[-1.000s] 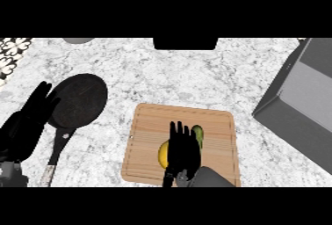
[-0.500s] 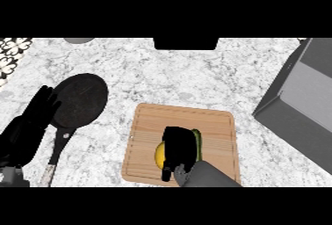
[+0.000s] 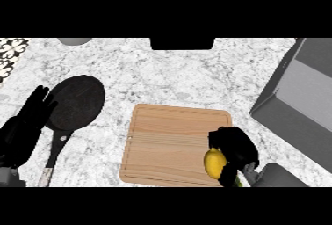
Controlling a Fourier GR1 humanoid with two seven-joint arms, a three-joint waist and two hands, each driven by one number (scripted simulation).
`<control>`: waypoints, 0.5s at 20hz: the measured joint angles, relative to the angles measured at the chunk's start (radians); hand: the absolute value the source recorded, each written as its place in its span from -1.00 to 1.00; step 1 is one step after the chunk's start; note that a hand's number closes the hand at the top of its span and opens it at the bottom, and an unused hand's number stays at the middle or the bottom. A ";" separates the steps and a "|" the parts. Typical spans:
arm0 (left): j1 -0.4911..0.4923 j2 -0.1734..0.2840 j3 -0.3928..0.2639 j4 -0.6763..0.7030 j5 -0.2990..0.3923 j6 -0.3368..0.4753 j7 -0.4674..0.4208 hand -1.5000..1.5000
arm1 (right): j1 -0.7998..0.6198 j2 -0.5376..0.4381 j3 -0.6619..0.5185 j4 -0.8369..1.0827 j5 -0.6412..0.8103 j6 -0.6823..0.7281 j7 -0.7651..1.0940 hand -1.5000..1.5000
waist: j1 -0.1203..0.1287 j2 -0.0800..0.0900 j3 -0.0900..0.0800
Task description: Pick the lemon from the cutting board and place it in the cardboard box
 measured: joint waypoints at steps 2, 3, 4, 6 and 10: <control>-0.005 0.000 0.005 0.011 -0.003 -0.006 -0.006 0.00 | 0.025 -0.082 -0.036 -0.020 -0.013 0.004 -0.098 1.00 | 0.001 0.000 0.000; -0.013 -0.003 0.003 0.016 -0.008 -0.003 -0.006 0.00 | 0.029 -0.123 -0.059 -0.019 -0.016 0.000 -0.150 1.00 | 0.002 0.001 -0.001; -0.010 -0.003 0.005 0.019 -0.006 -0.012 -0.009 0.00 | 0.044 -0.145 -0.072 -0.036 -0.005 -0.006 -0.173 1.00 | 0.003 0.000 -0.001; -0.011 -0.012 0.008 0.037 -0.010 -0.020 -0.023 0.00 | 0.058 -0.182 -0.116 -0.039 0.003 -0.017 -0.229 1.00 | 0.004 0.001 -0.001; -0.019 -0.017 0.010 0.029 -0.017 -0.016 -0.005 0.00 | 0.102 -0.257 -0.197 -0.132 0.005 -0.043 -0.295 1.00 | 0.002 0.000 -0.001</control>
